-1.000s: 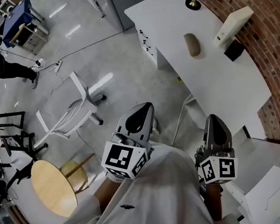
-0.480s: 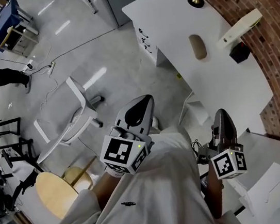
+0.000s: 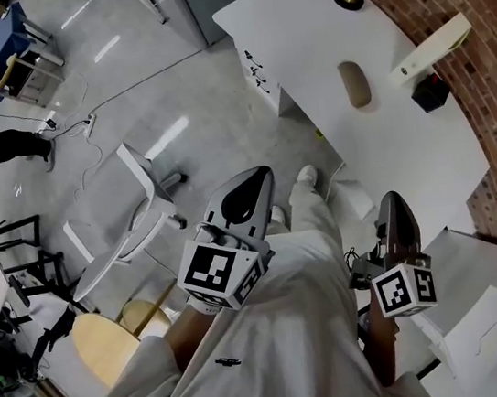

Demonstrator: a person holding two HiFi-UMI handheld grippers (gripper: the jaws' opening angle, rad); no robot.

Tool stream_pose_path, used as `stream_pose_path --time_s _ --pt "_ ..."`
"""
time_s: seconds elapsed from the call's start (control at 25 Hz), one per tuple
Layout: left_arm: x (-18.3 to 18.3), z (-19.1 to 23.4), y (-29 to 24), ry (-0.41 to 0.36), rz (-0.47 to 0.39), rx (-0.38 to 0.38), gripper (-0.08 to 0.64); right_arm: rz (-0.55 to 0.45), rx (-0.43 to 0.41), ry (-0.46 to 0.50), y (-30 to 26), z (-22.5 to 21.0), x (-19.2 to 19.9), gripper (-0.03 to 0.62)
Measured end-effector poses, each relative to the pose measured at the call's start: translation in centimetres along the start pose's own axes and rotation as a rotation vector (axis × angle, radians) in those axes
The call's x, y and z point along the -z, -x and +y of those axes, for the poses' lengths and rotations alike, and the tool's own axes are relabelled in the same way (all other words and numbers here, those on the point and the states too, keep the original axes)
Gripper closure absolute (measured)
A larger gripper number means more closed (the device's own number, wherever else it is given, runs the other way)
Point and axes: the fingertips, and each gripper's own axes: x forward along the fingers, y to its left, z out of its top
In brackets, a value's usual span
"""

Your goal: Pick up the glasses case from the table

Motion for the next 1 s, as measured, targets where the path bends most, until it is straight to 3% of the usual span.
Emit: stream_pose_path --time_s 0.32,0.52,1.0 --pt "-1.4 1.0 -3.6 -0.001 -0.005 -0.024 0.552 0.01 -0.04 0.004 -4.4 -0.4 -1.0 0.581" --pt "-2.1 1.7 -7.3 -0.011 0.015 -0.024 0.552 0.005 -0.053 0.059 -7.6 -1.4 -2.4 0.581" --pt "-6.1 0.7 -19.3 -0.065 0.018 -0.024 0.552 0.005 -0.083 0.121 -17.7 -7.4 -7.5 0.581"
